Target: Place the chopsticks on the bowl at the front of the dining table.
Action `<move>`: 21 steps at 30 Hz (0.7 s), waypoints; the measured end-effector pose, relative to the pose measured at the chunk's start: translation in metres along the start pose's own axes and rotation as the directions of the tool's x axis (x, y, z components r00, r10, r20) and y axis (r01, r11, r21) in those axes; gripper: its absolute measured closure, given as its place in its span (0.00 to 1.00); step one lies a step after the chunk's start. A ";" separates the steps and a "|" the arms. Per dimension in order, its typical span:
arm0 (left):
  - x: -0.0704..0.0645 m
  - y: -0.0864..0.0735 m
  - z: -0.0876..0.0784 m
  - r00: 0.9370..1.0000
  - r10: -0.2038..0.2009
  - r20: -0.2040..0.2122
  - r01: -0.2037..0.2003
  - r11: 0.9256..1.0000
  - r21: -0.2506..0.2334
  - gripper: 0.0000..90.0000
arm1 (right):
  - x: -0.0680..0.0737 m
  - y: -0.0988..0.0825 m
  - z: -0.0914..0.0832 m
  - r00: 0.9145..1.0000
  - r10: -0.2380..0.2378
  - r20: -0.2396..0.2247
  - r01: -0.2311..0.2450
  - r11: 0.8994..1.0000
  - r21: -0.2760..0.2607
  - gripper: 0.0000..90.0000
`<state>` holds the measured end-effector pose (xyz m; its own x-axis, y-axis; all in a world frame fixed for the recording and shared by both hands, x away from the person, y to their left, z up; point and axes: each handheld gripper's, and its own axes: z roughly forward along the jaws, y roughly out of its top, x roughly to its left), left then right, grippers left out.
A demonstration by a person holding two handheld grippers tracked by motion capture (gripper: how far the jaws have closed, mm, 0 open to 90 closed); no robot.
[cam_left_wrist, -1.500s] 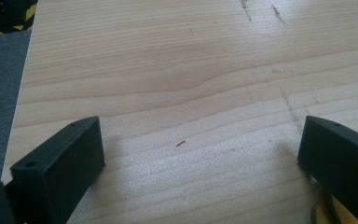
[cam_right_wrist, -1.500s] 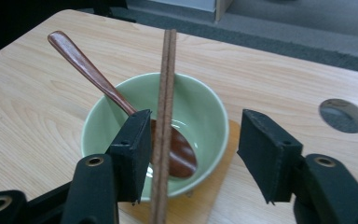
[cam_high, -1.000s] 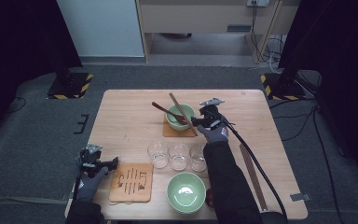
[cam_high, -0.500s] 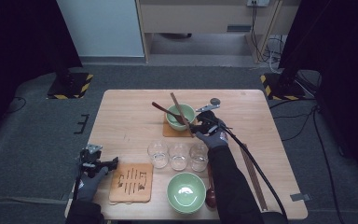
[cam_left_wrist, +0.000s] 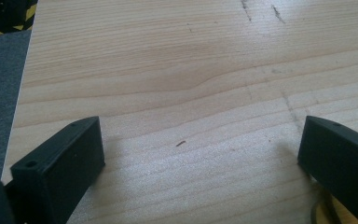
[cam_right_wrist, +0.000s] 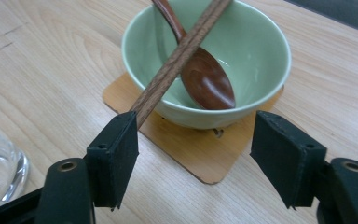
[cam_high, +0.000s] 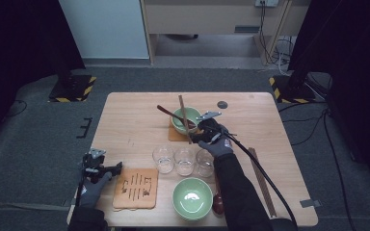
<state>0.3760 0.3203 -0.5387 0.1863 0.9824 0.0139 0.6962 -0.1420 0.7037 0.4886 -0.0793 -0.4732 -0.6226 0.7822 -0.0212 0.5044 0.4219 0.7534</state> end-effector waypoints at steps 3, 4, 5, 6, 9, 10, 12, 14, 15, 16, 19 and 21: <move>0.000 0.000 0.000 1.000 0.000 0.000 0.000 1.000 0.000 0.00 | 0.003 0.000 -0.001 1.000 -0.015 -0.018 0.015 1.000 -0.009 0.33; 0.000 0.000 0.000 1.000 0.000 0.000 0.000 1.000 0.000 0.00 | 0.004 0.001 -0.001 1.000 -0.022 -0.021 0.021 1.000 -0.012 0.33; 0.000 0.000 0.000 1.000 0.000 0.000 0.000 1.000 0.000 0.00 | 0.005 0.001 -0.001 0.999 -0.035 -0.022 0.035 0.999 -0.013 0.32; 0.000 0.000 0.000 1.000 0.000 0.000 0.000 1.000 0.000 0.00 | 0.006 0.001 -0.001 0.999 -0.046 -0.020 0.045 0.999 -0.010 0.32; 0.000 0.000 0.000 1.000 0.000 0.000 0.000 1.000 0.000 0.00 | 0.007 0.001 -0.001 0.998 -0.055 -0.023 0.055 0.998 -0.010 0.30; 0.000 0.000 0.000 1.000 0.000 0.000 0.000 1.000 0.000 0.00 | 0.007 0.000 -0.001 0.998 -0.060 -0.026 0.060 0.998 -0.010 0.30; 0.000 0.000 0.000 1.000 0.000 0.000 0.000 1.000 0.000 0.00 | 0.008 0.000 -0.001 0.997 -0.068 -0.029 0.068 0.998 -0.012 0.30; 0.000 0.000 0.000 1.000 -0.001 0.000 0.001 1.000 0.000 0.00 | 0.008 0.000 -0.001 0.997 -0.077 -0.033 0.076 0.997 -0.013 0.29; 0.000 0.000 0.000 1.000 0.000 0.000 0.000 1.000 0.000 0.00 | 0.008 0.000 -0.001 0.996 -0.078 -0.034 0.078 0.997 -0.015 0.29; 0.000 0.000 0.000 1.000 0.000 0.000 0.000 1.000 0.000 0.00 | 0.008 0.000 -0.001 0.996 -0.081 -0.038 0.080 0.997 -0.016 0.29; 0.000 0.000 0.000 1.000 -0.001 0.000 0.001 1.000 0.000 0.00 | 0.008 0.000 -0.001 0.996 -0.086 -0.039 0.085 0.996 -0.018 0.28; 0.000 0.000 0.000 1.000 -0.001 0.000 0.001 1.000 0.000 0.00 | 0.008 0.000 -0.002 0.995 -0.091 -0.041 0.090 0.996 -0.023 0.28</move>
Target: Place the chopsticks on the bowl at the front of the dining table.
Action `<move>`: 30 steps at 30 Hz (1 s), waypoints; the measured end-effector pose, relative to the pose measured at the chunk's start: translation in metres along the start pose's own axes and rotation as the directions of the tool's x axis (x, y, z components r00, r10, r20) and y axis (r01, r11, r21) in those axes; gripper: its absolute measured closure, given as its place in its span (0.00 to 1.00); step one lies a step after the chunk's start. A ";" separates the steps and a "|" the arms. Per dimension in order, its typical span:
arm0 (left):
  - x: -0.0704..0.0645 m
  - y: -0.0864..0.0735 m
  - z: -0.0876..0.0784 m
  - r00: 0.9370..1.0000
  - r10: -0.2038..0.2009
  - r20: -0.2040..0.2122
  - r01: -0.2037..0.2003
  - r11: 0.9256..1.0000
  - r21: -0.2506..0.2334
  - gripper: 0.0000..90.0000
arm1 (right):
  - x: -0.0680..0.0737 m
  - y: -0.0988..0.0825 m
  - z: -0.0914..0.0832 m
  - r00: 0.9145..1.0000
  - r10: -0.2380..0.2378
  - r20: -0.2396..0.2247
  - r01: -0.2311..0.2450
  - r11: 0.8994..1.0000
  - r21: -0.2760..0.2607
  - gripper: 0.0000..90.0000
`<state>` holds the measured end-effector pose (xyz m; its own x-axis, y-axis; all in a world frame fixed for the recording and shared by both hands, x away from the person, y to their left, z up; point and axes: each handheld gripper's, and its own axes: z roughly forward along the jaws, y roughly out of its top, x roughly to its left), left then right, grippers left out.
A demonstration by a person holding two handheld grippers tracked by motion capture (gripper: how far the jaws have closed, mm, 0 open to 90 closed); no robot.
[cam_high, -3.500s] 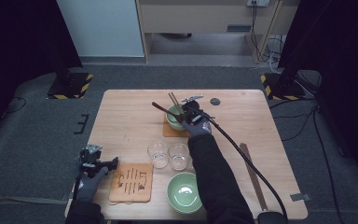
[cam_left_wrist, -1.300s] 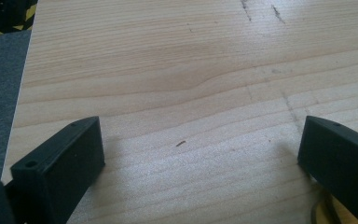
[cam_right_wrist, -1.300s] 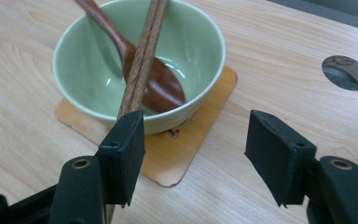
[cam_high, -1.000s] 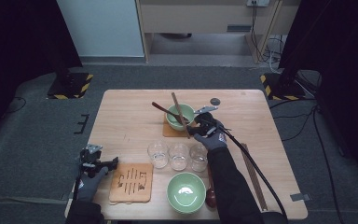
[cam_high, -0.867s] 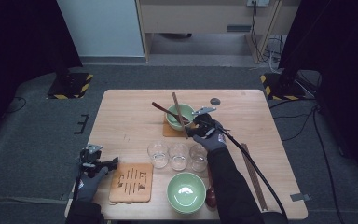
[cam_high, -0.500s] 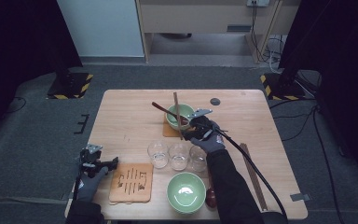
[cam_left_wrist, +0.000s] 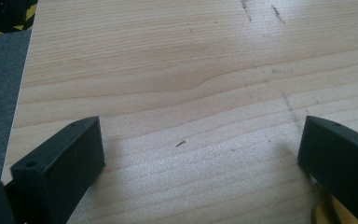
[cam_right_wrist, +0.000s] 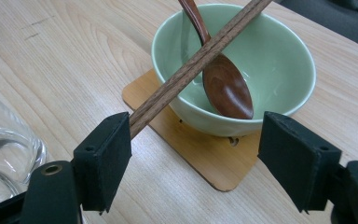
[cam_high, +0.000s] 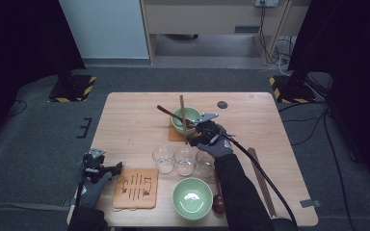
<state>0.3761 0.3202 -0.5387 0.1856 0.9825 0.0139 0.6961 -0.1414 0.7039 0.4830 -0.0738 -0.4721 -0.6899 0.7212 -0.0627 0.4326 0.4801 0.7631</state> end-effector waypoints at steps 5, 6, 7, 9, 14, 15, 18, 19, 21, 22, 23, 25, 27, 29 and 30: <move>0.000 0.000 0.000 1.000 0.000 0.000 0.000 1.000 0.000 0.00 | 0.001 0.001 -0.001 1.000 -0.022 -0.004 0.022 1.000 -0.011 0.27; 0.000 0.000 0.000 1.000 0.000 0.000 0.000 1.000 0.000 0.00 | 0.001 0.001 -0.001 1.000 -0.024 -0.006 0.024 1.000 -0.012 0.27; 0.000 0.000 0.000 1.000 0.000 0.000 0.000 1.000 0.000 0.00 | 0.001 0.001 -0.001 1.000 -0.024 -0.005 0.024 1.000 -0.011 0.27; 0.000 0.000 0.000 1.000 0.000 0.000 0.000 1.000 0.000 0.00 | 0.000 0.001 -0.002 1.000 -0.021 -0.004 0.021 1.000 -0.009 0.27; 0.000 0.000 0.000 1.000 0.000 0.000 0.000 1.000 0.000 0.00 | -0.001 0.002 -0.002 1.000 -0.018 -0.001 0.018 1.000 -0.008 0.26; 0.000 0.000 0.000 1.000 0.000 0.000 0.000 1.000 0.000 0.00 | -0.001 0.002 -0.002 1.000 -0.011 -0.003 0.011 1.000 -0.007 0.26; 0.000 0.000 0.000 1.000 0.000 0.000 0.000 1.000 0.000 0.00 | -0.003 0.003 -0.004 1.000 0.007 0.011 -0.007 1.000 -0.012 0.26; 0.000 0.000 0.000 1.000 0.000 0.000 0.000 1.000 0.000 0.00 | -0.005 0.004 -0.006 1.000 0.020 0.019 -0.020 1.000 -0.013 0.25; 0.000 0.000 0.000 1.000 0.000 0.000 0.000 1.000 0.000 0.00 | -0.008 0.006 -0.009 0.998 0.054 0.020 -0.054 0.998 -0.027 0.24; 0.000 0.000 0.000 1.000 0.000 0.000 0.000 1.000 0.000 0.00 | -0.010 0.008 -0.011 0.997 0.068 0.022 -0.067 0.997 -0.037 0.23; 0.000 0.000 0.000 1.000 0.000 0.000 0.000 1.000 0.000 0.00 | -0.012 0.009 -0.013 0.996 0.080 0.025 -0.079 0.996 -0.048 0.22; 0.000 0.000 0.000 1.000 0.000 0.000 0.000 1.000 0.000 0.00 | -0.016 0.013 -0.018 0.994 0.109 0.023 -0.107 0.991 -0.081 0.22; 0.000 0.000 0.000 1.000 0.000 0.000 0.000 1.000 0.000 0.00 | -0.020 0.015 -0.022 0.992 0.127 0.022 -0.124 0.987 -0.102 0.21; 0.000 0.000 0.000 1.000 0.000 0.000 0.000 1.000 0.000 0.00 | -0.023 0.018 -0.025 0.989 0.145 0.027 -0.141 0.984 -0.111 0.18; 0.000 0.000 0.000 1.000 0.000 0.000 0.000 1.000 0.000 0.00 | -0.025 0.020 -0.027 0.988 0.148 0.032 -0.144 0.985 -0.098 0.16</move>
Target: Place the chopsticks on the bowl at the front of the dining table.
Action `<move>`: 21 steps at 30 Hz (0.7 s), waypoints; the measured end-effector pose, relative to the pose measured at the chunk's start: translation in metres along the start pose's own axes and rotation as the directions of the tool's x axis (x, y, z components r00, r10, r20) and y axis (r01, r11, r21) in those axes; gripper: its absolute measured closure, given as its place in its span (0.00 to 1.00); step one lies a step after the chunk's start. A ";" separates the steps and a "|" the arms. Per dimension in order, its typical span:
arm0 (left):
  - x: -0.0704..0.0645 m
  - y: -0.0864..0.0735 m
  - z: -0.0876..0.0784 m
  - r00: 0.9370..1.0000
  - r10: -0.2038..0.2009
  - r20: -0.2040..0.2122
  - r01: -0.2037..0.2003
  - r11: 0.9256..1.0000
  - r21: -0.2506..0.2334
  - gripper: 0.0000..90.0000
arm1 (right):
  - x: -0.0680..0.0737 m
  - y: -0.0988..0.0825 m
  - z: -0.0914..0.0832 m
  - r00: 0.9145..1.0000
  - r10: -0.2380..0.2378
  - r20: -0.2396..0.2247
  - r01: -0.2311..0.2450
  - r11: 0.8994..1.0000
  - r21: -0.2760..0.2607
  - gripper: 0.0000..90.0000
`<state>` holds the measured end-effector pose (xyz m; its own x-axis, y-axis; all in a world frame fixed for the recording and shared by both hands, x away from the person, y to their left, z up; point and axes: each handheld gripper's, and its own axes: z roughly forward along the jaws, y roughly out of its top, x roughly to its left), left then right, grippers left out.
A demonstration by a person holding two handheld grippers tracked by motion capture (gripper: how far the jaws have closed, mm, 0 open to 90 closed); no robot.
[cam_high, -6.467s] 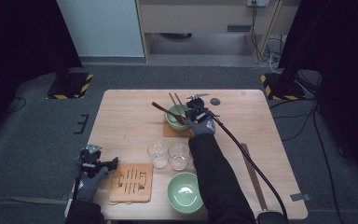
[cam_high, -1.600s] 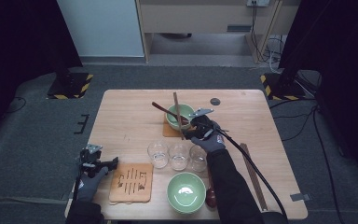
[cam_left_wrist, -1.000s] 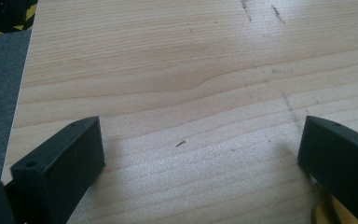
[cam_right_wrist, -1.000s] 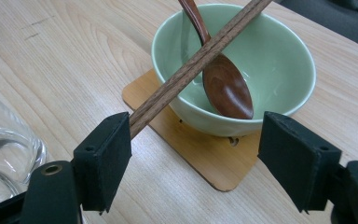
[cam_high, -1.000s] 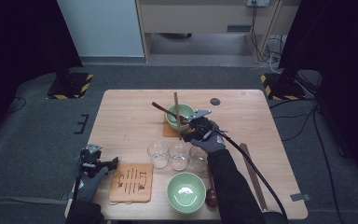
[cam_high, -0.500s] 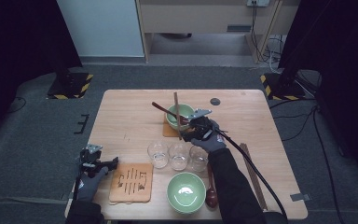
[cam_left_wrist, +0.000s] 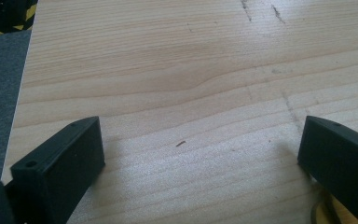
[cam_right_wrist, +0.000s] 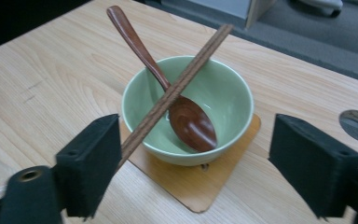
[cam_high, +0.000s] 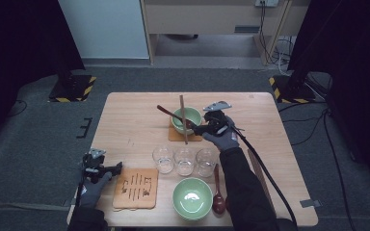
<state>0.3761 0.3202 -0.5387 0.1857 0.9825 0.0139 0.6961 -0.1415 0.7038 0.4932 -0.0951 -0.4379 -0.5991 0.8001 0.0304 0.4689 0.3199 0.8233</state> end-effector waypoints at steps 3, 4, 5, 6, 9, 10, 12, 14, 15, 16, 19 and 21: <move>0.000 0.000 0.000 1.000 0.000 0.000 0.000 1.000 0.000 0.00 | 0.001 0.010 -0.003 0.999 -0.007 0.035 0.007 1.000 -0.010 0.14; 0.000 0.000 0.000 1.000 0.000 0.000 0.000 1.000 0.000 0.00 | 0.000 0.014 -0.005 0.999 0.004 0.036 -0.003 1.000 -0.023 0.14; 0.000 0.000 0.000 1.000 0.000 0.000 0.000 1.000 0.000 0.00 | 0.000 0.018 -0.005 0.999 0.015 0.039 -0.014 0.999 -0.031 0.13; 0.000 0.000 0.000 1.000 0.000 0.000 0.000 1.000 0.000 0.00 | 0.000 0.021 -0.006 0.999 0.022 0.044 -0.020 0.999 -0.037 0.13; 0.000 0.000 0.000 1.000 0.000 0.000 0.000 1.000 0.000 0.00 | 0.001 0.028 -0.006 0.997 0.059 0.051 -0.056 0.997 -0.049 0.11; 0.000 0.000 0.000 1.000 0.000 0.000 0.000 1.000 0.000 0.00 | 0.002 0.029 -0.005 0.995 0.083 0.047 -0.081 0.995 -0.053 0.11; 0.000 0.000 0.000 1.000 0.000 0.000 0.000 1.000 0.000 0.00 | 0.004 0.028 -0.002 0.992 0.118 0.033 -0.116 0.992 -0.054 0.11; 0.000 0.000 0.000 1.000 0.000 0.000 0.000 1.000 0.000 0.00 | 0.006 0.025 0.003 0.992 0.121 0.044 -0.120 0.992 -0.033 0.10; 0.000 0.000 0.000 1.000 0.000 0.000 0.000 1.000 0.000 0.00 | 0.008 0.022 0.005 0.992 0.113 0.052 -0.113 0.994 -0.015 0.10; 0.000 0.000 0.000 1.000 0.000 0.000 0.000 1.000 0.000 0.00 | 0.010 0.019 0.008 0.993 0.104 0.060 -0.105 0.995 0.003 0.10; 0.000 0.000 0.000 1.000 0.000 0.000 0.000 1.000 0.000 0.00 | 0.014 0.010 0.016 0.994 0.083 0.076 -0.087 0.995 0.047 0.11; 0.000 0.000 0.000 1.000 0.000 0.000 0.000 1.000 0.000 0.00 | 0.015 0.005 0.021 0.993 0.068 0.098 -0.077 0.993 0.088 0.10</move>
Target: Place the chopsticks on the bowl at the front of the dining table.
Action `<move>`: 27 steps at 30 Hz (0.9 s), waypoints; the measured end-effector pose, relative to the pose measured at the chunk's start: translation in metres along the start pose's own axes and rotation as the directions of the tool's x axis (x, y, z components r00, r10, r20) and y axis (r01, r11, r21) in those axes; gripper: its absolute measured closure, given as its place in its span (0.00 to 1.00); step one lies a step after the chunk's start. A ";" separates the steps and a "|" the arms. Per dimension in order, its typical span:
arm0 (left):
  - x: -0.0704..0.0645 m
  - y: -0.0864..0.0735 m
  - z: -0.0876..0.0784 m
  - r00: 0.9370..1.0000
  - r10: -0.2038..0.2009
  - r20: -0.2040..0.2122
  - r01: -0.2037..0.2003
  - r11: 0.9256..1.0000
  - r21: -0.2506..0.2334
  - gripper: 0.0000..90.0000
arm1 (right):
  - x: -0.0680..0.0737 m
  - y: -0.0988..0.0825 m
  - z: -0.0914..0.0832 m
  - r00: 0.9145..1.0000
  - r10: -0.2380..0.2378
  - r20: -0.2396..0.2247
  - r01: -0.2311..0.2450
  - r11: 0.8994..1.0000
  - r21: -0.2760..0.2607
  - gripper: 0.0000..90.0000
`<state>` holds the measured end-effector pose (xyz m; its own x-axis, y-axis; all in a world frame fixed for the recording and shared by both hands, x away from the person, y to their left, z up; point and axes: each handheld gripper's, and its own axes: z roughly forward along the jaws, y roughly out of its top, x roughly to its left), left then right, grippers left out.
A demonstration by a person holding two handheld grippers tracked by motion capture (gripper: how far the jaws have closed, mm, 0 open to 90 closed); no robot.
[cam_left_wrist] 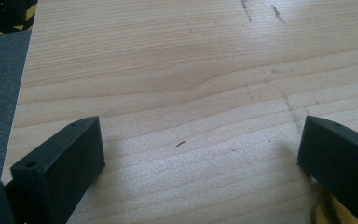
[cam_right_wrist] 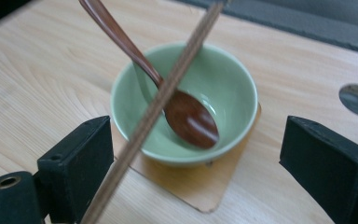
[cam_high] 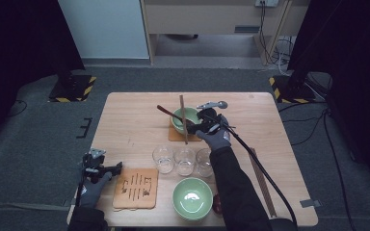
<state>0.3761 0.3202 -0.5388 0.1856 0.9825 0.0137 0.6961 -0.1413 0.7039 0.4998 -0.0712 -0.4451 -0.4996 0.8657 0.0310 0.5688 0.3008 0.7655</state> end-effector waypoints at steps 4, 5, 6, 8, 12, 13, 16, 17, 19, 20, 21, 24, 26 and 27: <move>0.000 0.000 0.000 1.000 0.000 0.000 0.000 1.000 0.000 0.00 | 0.004 -0.004 0.005 0.999 -0.043 0.022 0.042 0.998 0.040 0.10; 0.000 0.000 0.000 1.000 0.000 0.000 0.000 1.000 0.000 0.00 | 0.005 -0.004 0.005 0.999 -0.041 0.017 0.040 0.998 0.043 0.11; 0.000 0.000 0.000 1.000 0.000 0.000 0.000 1.000 0.000 0.00 | 0.006 -0.004 0.006 0.999 -0.044 0.017 0.043 0.998 0.044 0.11; 0.000 0.000 0.000 1.000 0.000 0.000 0.000 1.000 0.000 0.00 | 0.007 -0.005 0.007 0.999 -0.051 0.017 0.050 0.998 0.049 0.12; 0.000 0.000 0.000 1.000 0.000 0.000 0.000 1.000 0.000 0.00 | 0.008 -0.008 0.010 0.998 -0.066 0.021 0.064 0.996 0.067 0.12; 0.000 0.000 0.000 1.000 0.000 0.000 0.000 1.000 0.000 0.00 | 0.009 -0.008 0.011 0.998 -0.065 0.022 0.063 0.995 0.071 0.11; 0.000 0.000 0.000 1.000 0.000 0.000 0.000 1.000 0.000 0.00 | 0.010 -0.009 0.012 0.997 -0.071 0.022 0.069 0.995 0.077 0.11; 0.000 0.000 0.000 1.000 0.000 0.000 0.000 1.000 0.000 0.00 | 0.010 -0.009 0.012 0.997 -0.071 0.023 0.069 0.994 0.081 0.11; 0.000 0.000 0.000 1.000 0.000 0.000 0.000 1.000 0.000 0.00 | 0.010 -0.009 0.012 0.997 -0.072 0.024 0.070 0.994 0.081 0.11; 0.000 0.000 0.000 1.000 0.000 0.000 0.000 1.000 0.000 0.00 | 0.009 -0.009 0.012 0.997 -0.075 0.027 0.073 0.994 0.081 0.11; 0.000 0.000 0.000 1.000 0.000 0.000 0.000 1.000 0.000 0.00 | 0.010 -0.009 0.012 0.997 -0.076 0.027 0.073 0.994 0.083 0.11; 0.000 0.000 0.000 1.000 0.000 0.000 0.000 1.000 0.000 0.00 | 0.010 -0.009 0.013 0.996 -0.086 0.023 0.084 0.993 0.084 0.12; 0.000 0.000 0.000 1.000 0.000 0.000 0.000 1.000 0.000 0.00 | 0.010 -0.009 0.012 0.995 -0.094 0.020 0.092 0.992 0.082 0.12; 0.000 0.000 0.000 1.000 0.000 0.000 0.000 1.000 0.000 0.00 | 0.010 -0.009 0.012 0.995 -0.100 0.020 0.098 0.992 0.078 0.12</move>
<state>0.3761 0.3202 -0.5387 0.1856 0.9825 0.0139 0.6961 -0.1414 0.7039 0.4974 -0.0600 -0.4596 -0.5409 0.8391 -0.0588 0.5658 0.4147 0.7127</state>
